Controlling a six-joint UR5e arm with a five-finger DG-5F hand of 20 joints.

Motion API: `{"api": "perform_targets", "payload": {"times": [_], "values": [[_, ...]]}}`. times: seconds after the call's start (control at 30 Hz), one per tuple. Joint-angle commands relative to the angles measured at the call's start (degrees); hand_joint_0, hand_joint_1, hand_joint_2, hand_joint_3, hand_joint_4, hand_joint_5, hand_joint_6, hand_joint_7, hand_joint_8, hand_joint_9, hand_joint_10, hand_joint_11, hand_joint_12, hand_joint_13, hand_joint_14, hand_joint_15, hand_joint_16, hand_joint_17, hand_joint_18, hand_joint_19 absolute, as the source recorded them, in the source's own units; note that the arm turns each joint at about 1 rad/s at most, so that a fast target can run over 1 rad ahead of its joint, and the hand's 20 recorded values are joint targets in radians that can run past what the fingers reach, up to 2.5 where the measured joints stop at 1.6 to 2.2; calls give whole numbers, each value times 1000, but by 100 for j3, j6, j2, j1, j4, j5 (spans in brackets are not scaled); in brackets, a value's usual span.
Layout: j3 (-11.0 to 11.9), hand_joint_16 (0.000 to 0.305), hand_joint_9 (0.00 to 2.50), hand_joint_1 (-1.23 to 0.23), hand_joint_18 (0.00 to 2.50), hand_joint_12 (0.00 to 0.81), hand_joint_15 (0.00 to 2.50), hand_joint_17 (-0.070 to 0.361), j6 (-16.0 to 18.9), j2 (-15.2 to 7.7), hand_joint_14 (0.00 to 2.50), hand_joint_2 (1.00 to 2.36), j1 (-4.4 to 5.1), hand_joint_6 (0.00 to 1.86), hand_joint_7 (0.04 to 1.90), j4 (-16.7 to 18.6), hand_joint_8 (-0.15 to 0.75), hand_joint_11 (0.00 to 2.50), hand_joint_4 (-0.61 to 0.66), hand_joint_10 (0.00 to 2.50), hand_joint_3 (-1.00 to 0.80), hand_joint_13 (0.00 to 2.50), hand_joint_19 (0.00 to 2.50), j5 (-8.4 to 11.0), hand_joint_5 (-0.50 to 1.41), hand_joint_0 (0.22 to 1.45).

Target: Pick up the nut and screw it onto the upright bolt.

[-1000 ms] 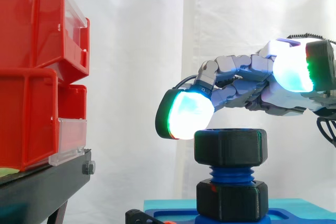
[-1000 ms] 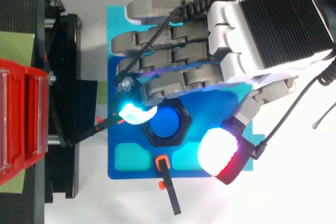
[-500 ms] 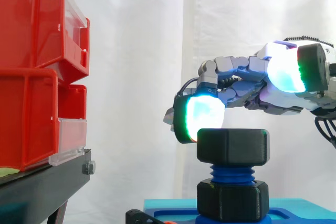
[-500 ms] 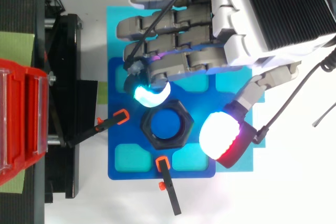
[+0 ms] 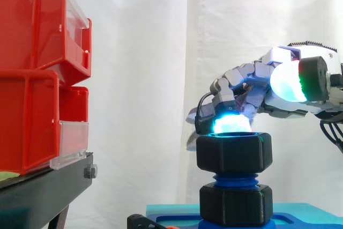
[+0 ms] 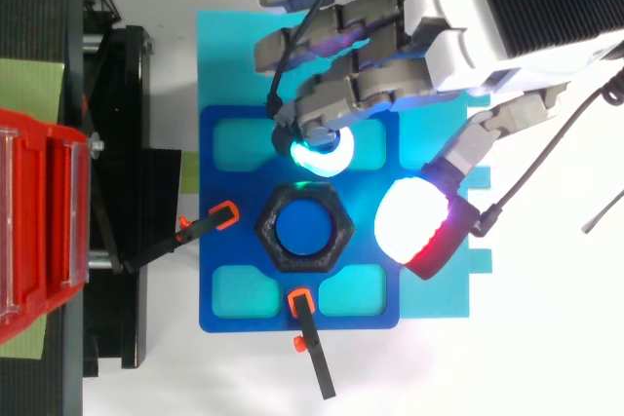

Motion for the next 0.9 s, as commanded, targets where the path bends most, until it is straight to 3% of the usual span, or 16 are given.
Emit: {"api": "perform_targets", "payload": {"times": [0.0, 0.13, 0.33, 0.37, 0.6, 0.87], "values": [[0, 6, 1306, -228, 492, 122, 0, 13, 9, 1, 0, 1000, -11, 700, 1090, 3, 158, 11, 93, 0, -500, 820, 0, -7, 23, 526], [0, 6, 1353, -214, 520, 118, 0, 13, 9, 1, 0, 1000, -11, 700, 1090, 39, 160, 48, 102, 0, -500, 845, 0, -16, 24, 521], [334, 11, 1277, -191, 431, 166, 0, 24, 18, 1, 0, 1000, 16, 501, 1447, 65, 256, 90, 215, 3, -500, 777, 0, -227, 19, 505], [360, 11, 1272, -187, 416, 176, 0, 26, 18, 10, 0, 1000, 24, 502, 1401, 74, 261, 99, 227, 2, -500, 766, 0, -315, 4, 503], [360, 19, 1023, -174, 298, 242, 0, 43, 18, 1, 0, 1000, 51, 505, 1050, 241, 284, 6, 286, 0, -500, 652, 0, -350, -88, 490], [352, 27, 713, -151, 133, 287, 0, 61, 18, 1, 0, 1000, 130, 503, 768, 399, 251, 0, 233, 0, -500, 471, 0, -490, -151, 477]]}}
